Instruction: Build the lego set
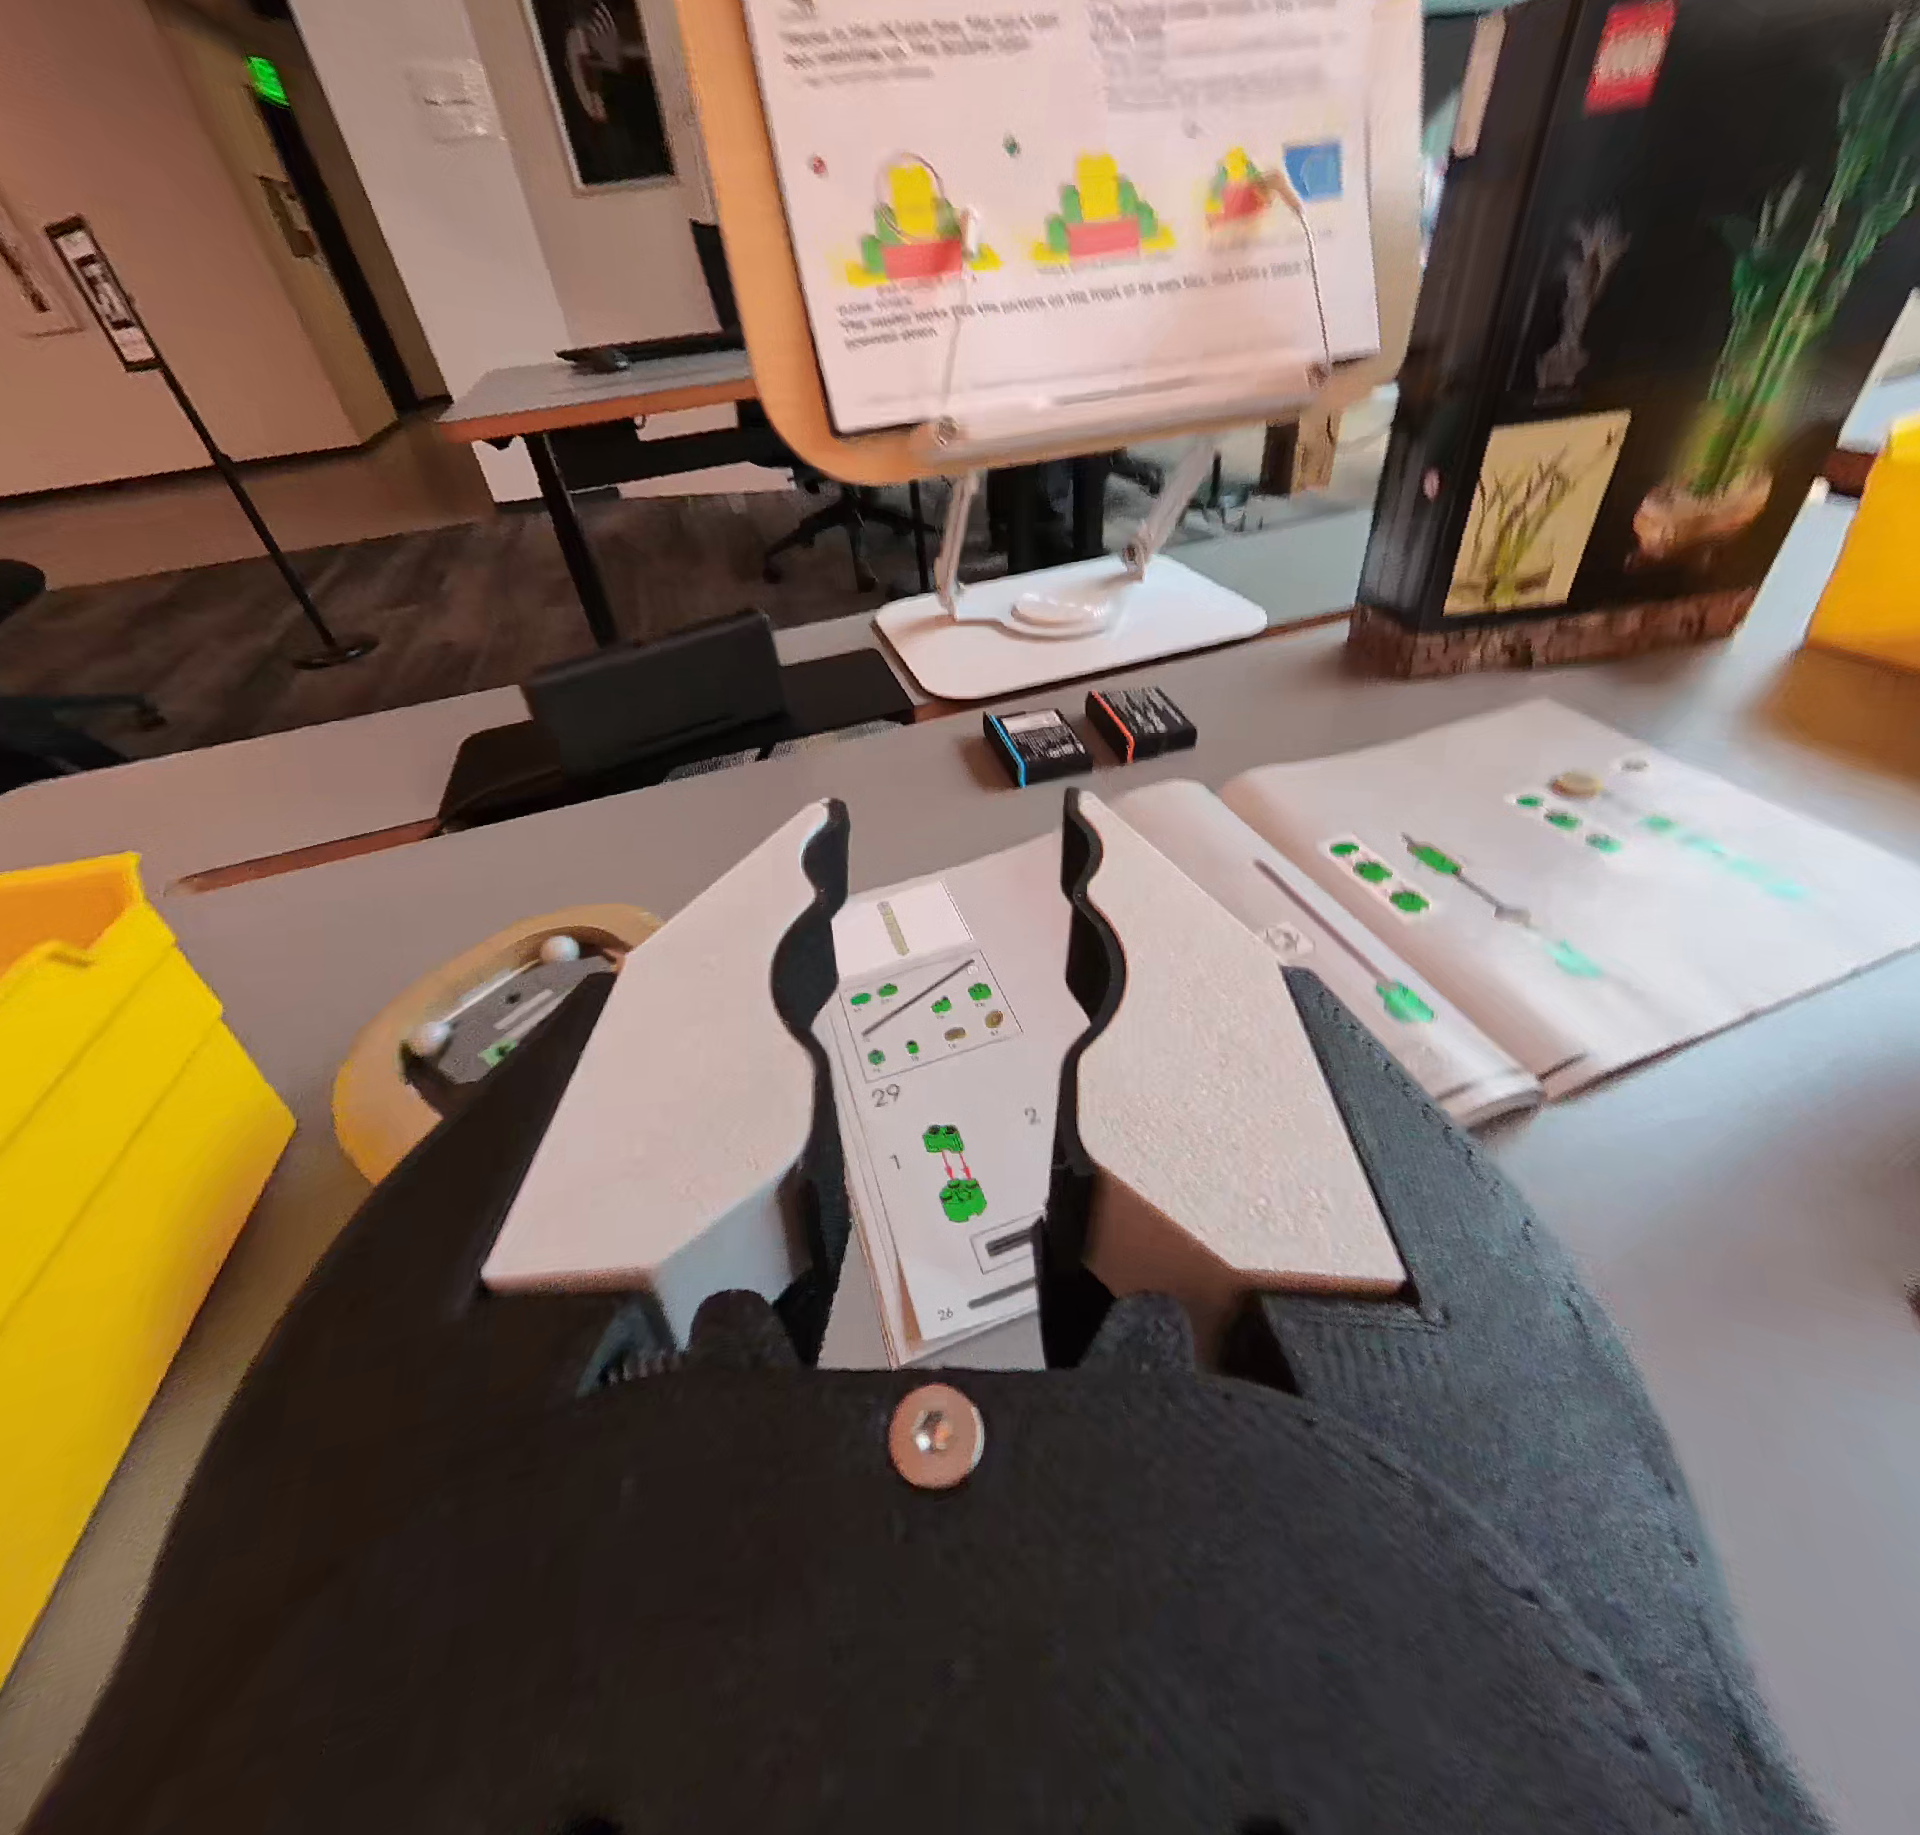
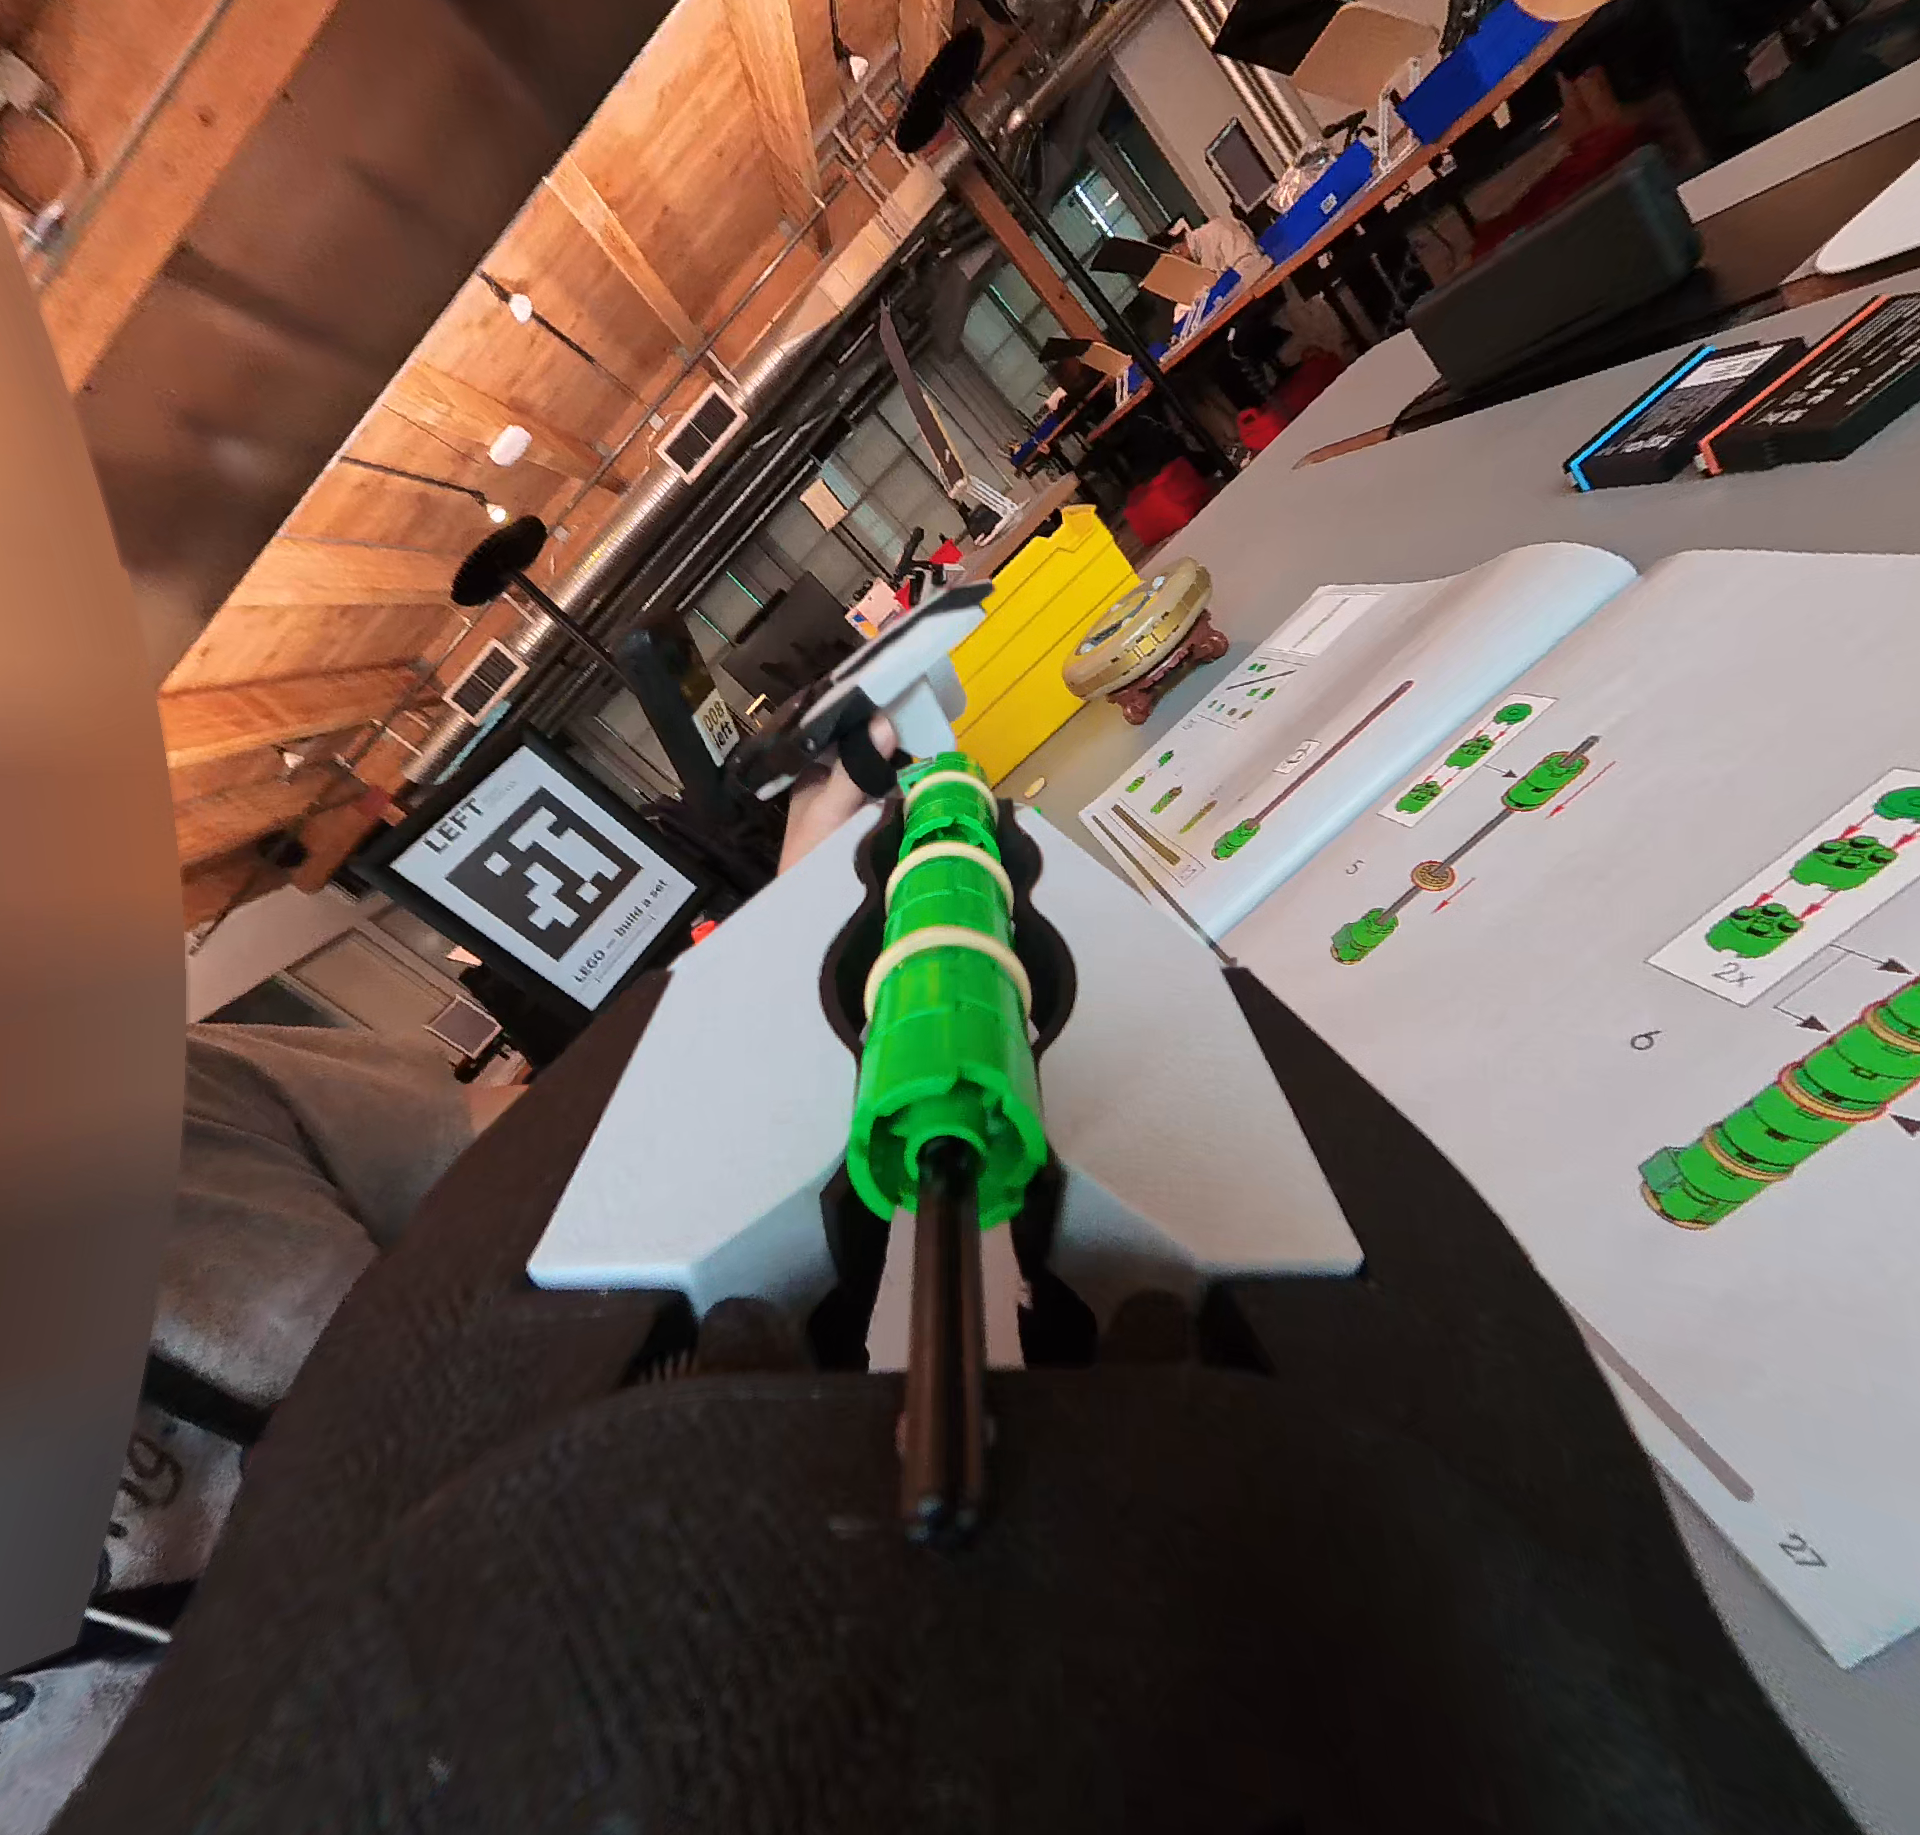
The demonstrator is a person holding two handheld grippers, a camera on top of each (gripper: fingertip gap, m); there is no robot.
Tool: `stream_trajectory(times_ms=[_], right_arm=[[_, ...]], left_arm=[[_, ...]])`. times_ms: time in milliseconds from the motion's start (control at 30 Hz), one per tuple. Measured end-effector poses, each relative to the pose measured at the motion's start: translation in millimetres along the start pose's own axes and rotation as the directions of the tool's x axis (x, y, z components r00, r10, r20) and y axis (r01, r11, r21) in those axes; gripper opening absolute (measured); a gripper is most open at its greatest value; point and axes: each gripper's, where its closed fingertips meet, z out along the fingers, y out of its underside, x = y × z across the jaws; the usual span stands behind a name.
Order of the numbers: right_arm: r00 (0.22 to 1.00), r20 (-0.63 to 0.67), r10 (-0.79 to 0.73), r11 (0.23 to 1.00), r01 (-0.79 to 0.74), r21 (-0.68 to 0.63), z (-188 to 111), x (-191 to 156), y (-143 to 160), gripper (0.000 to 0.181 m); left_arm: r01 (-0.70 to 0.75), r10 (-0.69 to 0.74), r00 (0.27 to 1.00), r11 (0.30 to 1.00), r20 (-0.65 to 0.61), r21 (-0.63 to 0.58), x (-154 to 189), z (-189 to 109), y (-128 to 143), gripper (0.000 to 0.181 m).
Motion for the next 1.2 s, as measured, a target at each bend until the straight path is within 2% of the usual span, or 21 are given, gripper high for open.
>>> stream_trajectory(times_ms=[100, 200, 300, 367, 467, 567, 667, 767, 933, 1200], right_arm=[[0.999, 0.024, 0.036, 0.999, -0.037, 0.027, -2.0, -1.8, -4.7, 0.015], [0.992, 0.069, 0.105, 0.992, -0.11, 0.063, -4.7, -3.6, -10.5, 0.015], [0.979, 0.106, 0.172, 0.978, -0.182, 0.098, -7.9, -1.9, -15.8, 0.015], [0.973, 0.116, 0.201, 0.971, -0.214, 0.111, -9.7, 0.2, -17.8, 0.015], [0.973, 0.111, 0.203, 0.97, -0.215, 0.111, -9.7, 1.1, -17.7, 0.015], [0.973, 0.118, 0.196, 0.973, -0.208, 0.101, -7.6, -4.3, -16.8, 0.016], [0.968, 0.146, 0.205, 0.97, -0.221, 0.099, -5.0, -15.6, -17.6, 0.015], [0.955, 0.183, 0.233, 0.963, -0.253, 0.093, -3.1, -24.8, -17.6, 0.015], [0.935, 0.211, 0.283, 0.945, -0.31, 0.103, -5.0, -21.5, -19.1, 0.015], [0.925, 0.196, 0.326, 0.93, -0.351, 0.11, -6.6, -9.8, -17.5, 0.015]], left_arm=[[-0.129, 0.127, 0.991, 0.99, -0.036, -0.056, 22.7, 8.9, 12.0, 0.038], [-0.252, 0.249, 0.967, 0.966, -0.052, -0.061, 38.9, 12.6, 15.7, 0.036], [-0.284, 0.28, 0.958, 0.957, -0.064, -0.052, 45.4, 12.7, 15.4, 0.035], [-0.248, 0.245, 0.968, 0.968, -0.058, -0.039, 40.5, 10.5, 11.1, 0.036], [-0.153, 0.153, 0.988, 0.988, 0.033, -0.004, 8.4, 0.6, -3.8, 0.037], [0.06, -0.066, 0.994, 0.996, 0.085, 0.071, -26.3, -15.3, -16.0, 0.037], [0.223, -0.229, 0.973, 0.967, 0.036, 0.121, -37.7, -21.0, -20.0, 0.041], [0.212, -0.217, 0.975, 0.974, 0.048, 0.083, -36.8, -16.6, -12.8, 0.041], [0.143, -0.144, 0.989, 0.989, 0.031, 0.029, -21.8, -7.9, -4.7, 0.037], [0.157, -0.16, 0.986, 0.986, -0.055, -0.049, -2.5, 2.7, 8.9, 0.037]])
